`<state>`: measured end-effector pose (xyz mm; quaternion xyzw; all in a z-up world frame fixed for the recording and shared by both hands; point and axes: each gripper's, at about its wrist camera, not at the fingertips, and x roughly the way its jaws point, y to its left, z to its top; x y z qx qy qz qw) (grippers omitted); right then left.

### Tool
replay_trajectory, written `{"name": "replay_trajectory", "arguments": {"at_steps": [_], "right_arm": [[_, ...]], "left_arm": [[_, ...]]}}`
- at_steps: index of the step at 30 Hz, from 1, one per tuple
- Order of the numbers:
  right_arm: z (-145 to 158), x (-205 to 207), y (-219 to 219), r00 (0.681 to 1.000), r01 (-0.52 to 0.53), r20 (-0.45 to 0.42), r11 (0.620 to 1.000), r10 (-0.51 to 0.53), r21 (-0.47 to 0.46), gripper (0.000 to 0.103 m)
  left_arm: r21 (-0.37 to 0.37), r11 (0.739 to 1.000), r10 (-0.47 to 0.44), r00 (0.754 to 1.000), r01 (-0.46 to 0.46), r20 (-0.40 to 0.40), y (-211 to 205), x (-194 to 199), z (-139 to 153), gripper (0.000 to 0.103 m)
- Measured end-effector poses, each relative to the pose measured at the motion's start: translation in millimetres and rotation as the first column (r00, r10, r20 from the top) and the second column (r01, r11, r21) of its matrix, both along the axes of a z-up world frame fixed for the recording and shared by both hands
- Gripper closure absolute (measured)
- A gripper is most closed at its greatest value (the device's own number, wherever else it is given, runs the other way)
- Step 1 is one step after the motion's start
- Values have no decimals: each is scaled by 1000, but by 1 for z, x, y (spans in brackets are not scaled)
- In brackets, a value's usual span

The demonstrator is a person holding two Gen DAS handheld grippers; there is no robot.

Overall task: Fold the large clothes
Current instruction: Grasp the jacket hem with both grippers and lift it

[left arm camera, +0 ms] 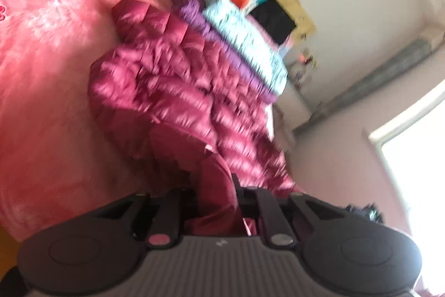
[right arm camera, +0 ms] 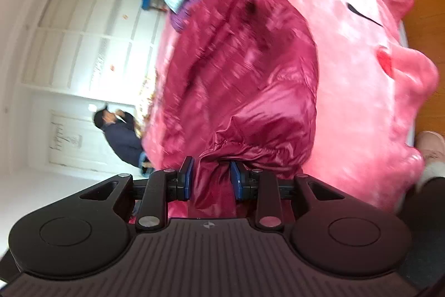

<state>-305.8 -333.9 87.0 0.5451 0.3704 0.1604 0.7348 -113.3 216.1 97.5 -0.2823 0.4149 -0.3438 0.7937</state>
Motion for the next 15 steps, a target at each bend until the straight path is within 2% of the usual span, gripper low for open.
{"name": "replay_trajectory", "arguments": {"at_steps": [4, 8, 15], "right_arm": [[21, 19, 3, 997, 36, 70, 999, -38, 31, 67], [35, 44, -3, 988, 81, 126, 995, -87, 52, 67], [46, 99, -21, 963, 170, 196, 982, -184, 82, 68]], "left_arm": [[-80, 995, 53, 999, -53, 1, 0, 18, 13, 93], [-171, 979, 113, 994, -113, -11, 1, 41, 21, 93], [-292, 934, 214, 977, -206, -4, 1, 88, 38, 93]]}}
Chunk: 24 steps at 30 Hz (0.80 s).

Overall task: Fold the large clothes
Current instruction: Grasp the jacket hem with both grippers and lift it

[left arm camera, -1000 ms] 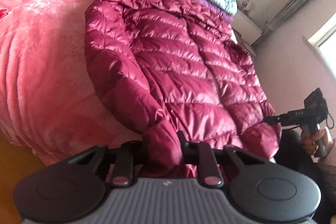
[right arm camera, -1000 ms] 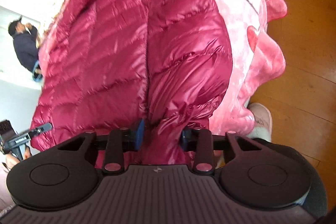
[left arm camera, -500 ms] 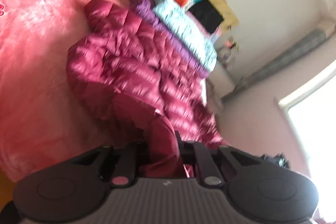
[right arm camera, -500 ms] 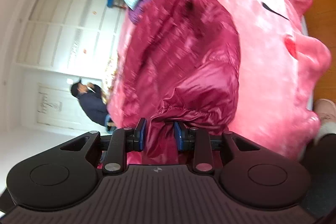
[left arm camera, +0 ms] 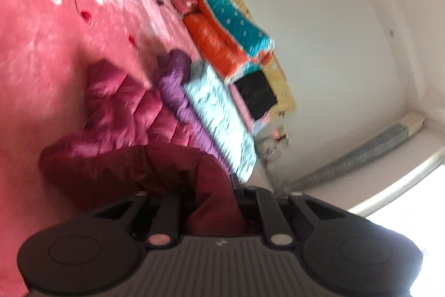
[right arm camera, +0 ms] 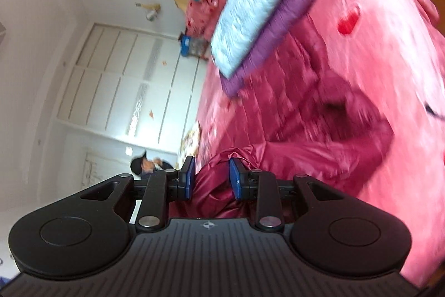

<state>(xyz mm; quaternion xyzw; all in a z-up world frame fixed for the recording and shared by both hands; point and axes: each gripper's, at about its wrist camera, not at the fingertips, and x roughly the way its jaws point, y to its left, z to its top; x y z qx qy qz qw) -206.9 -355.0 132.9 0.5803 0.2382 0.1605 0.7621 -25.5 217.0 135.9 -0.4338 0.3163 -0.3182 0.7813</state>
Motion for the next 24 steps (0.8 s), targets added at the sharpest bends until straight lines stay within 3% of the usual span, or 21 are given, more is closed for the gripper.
{"name": "replay_trajectory", "arguments": {"at_steps": [6, 13, 18, 24], "right_arm": [[15, 51, -28, 995, 82, 55, 997, -81, -8, 68], [8, 116, -54, 980, 171, 118, 984, -163, -57, 68], [-22, 154, -66, 975, 210, 91, 976, -204, -62, 68], [-69, 168, -64, 977, 211, -5, 969, -214, -128, 66]], "left_arm": [[-48, 995, 84, 996, -84, -11, -2, 55, 5, 93], [-47, 985, 161, 985, -164, -70, -15, 123, -19, 93], [-5, 977, 210, 967, -213, -144, -26, 166, -54, 93], [69, 959, 283, 938, -275, -202, -31, 194, -87, 93]]}}
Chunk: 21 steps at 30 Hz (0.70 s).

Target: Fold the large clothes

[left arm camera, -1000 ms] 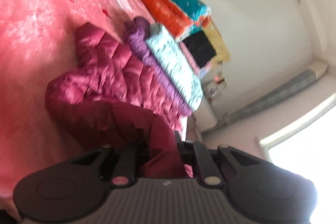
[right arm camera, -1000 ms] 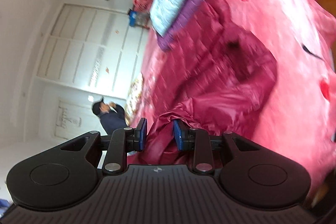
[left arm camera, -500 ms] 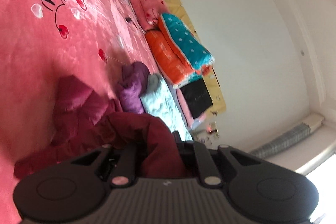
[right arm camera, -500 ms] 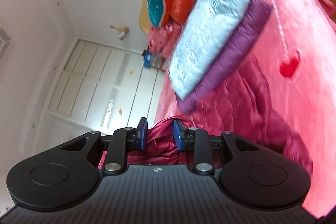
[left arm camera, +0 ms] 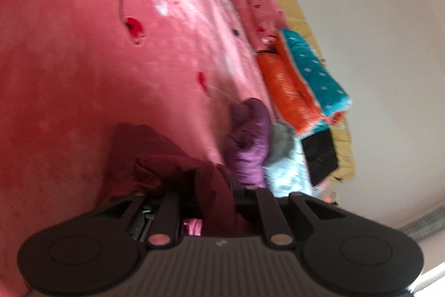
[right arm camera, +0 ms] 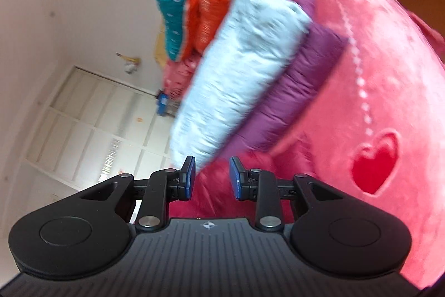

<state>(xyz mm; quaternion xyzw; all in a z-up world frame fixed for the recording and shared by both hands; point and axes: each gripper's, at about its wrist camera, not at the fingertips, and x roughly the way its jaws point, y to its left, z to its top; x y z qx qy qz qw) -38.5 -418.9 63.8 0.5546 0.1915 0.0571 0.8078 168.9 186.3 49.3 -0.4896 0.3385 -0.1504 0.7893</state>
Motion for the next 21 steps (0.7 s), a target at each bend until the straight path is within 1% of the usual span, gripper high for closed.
{"name": "replay_trajectory", "arguments": {"at_steps": [1, 2, 3, 4, 5, 6, 7, 8, 9, 11, 13, 15, 16, 18, 21], "right_arm": [[-8, 0, 1, 1000, -1, -19, 1000, 1, 0, 63], [-14, 2, 2, 999, -5, -44, 1000, 5, -10, 57], [-15, 2, 3, 998, -10, -61, 1000, 9, -25, 53], [-14, 2, 5, 997, -15, -73, 999, 12, -48, 42], [-12, 1, 7, 997, -19, -77, 997, 13, -77, 30], [-8, 0, 9, 997, -23, -74, 994, 15, -110, 24], [-2, -4, 11, 997, -27, -72, 989, 17, -143, 12], [4, -5, 14, 997, -29, -74, 982, 15, -187, 0], [8, -6, 15, 997, -30, -74, 973, 13, -228, 0], [14, -5, 20, 997, -30, -78, 952, 7, -305, 0], [11, 1, 19, 997, -23, -82, 943, -5, -333, 0], [9, 1, 19, 996, -24, -91, 938, -7, -347, 0], [9, 0, 19, 995, -16, -96, 933, -20, -359, 0], [9, 3, 20, 994, 5, -99, 921, -48, -391, 0], [10, 6, 20, 993, 9, -103, 910, -57, -415, 0]], "left_arm": [[10, 1000, 10, 1000, -10, -6, 0, 2, -3, 92], [14, 1000, 19, 1000, -19, -11, 1, 4, -5, 88], [5, 1000, 27, 1000, -27, -12, 2, 4, -6, 86], [-5, 999, 34, 999, -34, -9, 3, 4, -5, 85], [-11, 999, 40, 999, -40, -1, 5, 3, -3, 79], [-11, 999, 45, 999, -45, 5, 6, 1, -1, 69], [-8, 999, 50, 999, -50, 17, 7, -1, 3, 64], [1, 998, 57, 998, -57, 34, 8, -5, 8, 53], [16, 998, 67, 996, -68, 59, 10, -10, 15, 43], [44, 995, 88, 990, -93, 107, 15, -17, 30, 36], [80, 990, 105, 981, -119, 162, 23, -28, 47, 35], [145, 978, 116, 972, -148, 205, 26, -38, 61, 29], [175, 973, 112, 969, -153, 222, 24, -44, 66, 28], [239, 964, 59, 971, -116, 233, 12, -52, 73, 28], [315, 948, -37, 975, -34, 218, -23, -57, 76, 28]]}}
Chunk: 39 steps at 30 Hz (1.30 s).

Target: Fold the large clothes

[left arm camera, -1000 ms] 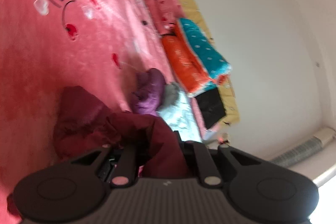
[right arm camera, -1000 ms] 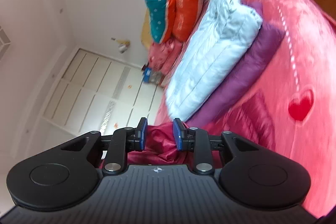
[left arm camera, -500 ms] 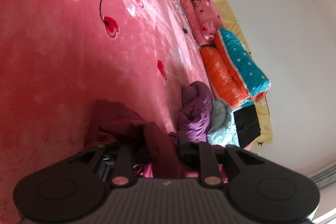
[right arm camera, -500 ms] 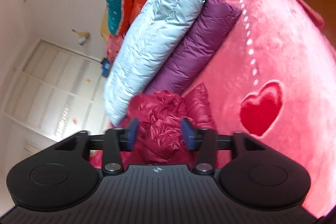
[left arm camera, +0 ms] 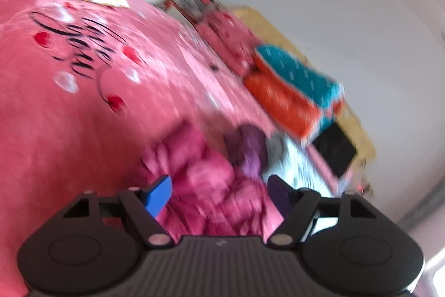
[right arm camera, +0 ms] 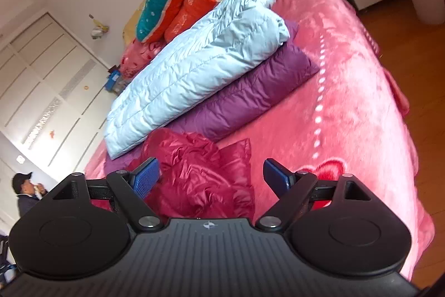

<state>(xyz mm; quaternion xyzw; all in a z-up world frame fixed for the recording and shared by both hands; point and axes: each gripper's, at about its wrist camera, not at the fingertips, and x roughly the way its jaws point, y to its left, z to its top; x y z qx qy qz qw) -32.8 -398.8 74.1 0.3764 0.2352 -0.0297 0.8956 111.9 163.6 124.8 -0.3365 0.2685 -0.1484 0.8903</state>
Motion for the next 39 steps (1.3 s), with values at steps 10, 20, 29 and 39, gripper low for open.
{"name": "replay_trajectory", "arguments": {"at_steps": [10, 20, 29, 39], "right_arm": [[16, 11, 64, 947, -287, 79, 929, 312, -232, 0], [-4, 17, 83, 853, -501, 27, 833, 521, -236, 0], [17, 15, 60, 889, -434, 90, 888, 449, -151, 0], [-5, -25, 2, 995, 35, 91, 998, -39, 49, 0]], "left_arm": [[246, 924, -287, 956, 293, -61, -151, 22, -17, 28], [493, 846, -228, 974, 203, -10, -190, 29, -79, 22], [521, 834, -245, 968, 183, 51, -195, 22, -89, 20], [578, 752, -481, 863, 317, 153, -241, -12, 3, 21]]}}
